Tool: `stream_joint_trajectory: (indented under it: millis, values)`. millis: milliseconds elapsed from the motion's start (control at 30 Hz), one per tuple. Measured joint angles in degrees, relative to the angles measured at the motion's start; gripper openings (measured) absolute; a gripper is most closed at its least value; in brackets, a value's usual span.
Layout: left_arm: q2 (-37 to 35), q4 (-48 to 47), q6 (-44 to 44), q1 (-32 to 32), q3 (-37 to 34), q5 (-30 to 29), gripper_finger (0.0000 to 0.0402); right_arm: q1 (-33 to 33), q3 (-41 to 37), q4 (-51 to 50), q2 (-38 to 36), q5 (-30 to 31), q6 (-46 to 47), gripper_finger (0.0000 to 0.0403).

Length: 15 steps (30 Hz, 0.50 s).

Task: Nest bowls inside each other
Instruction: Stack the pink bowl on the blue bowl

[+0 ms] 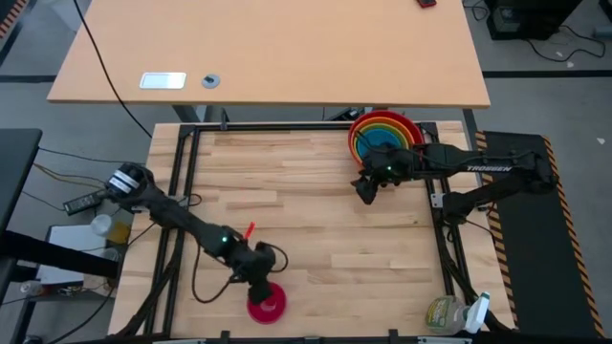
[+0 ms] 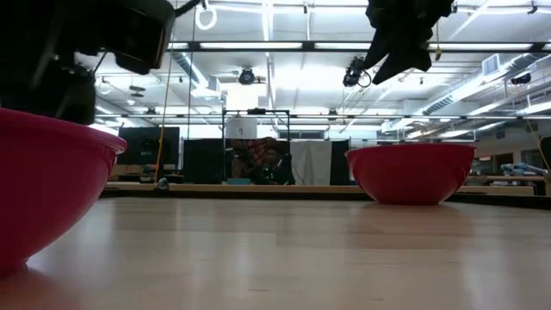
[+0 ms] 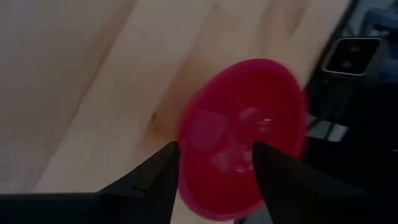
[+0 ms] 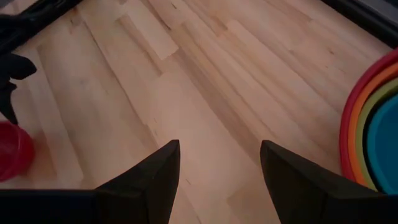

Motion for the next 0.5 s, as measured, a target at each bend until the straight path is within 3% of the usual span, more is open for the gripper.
stream_joint_trajectory:
  millis: [200,500]
  values:
    - [4.2,-0.1,-3.5,-2.0,0.0,-3.7,0.02,0.0,0.0,0.8,0.0,-0.3,-2.3,0.0228]
    - [5.7,2.8,-7.4,-1.9,-0.1,-1.8,0.0171,0.0,0.0,0.8,0.0,-2.4,-2.8,0.0228]
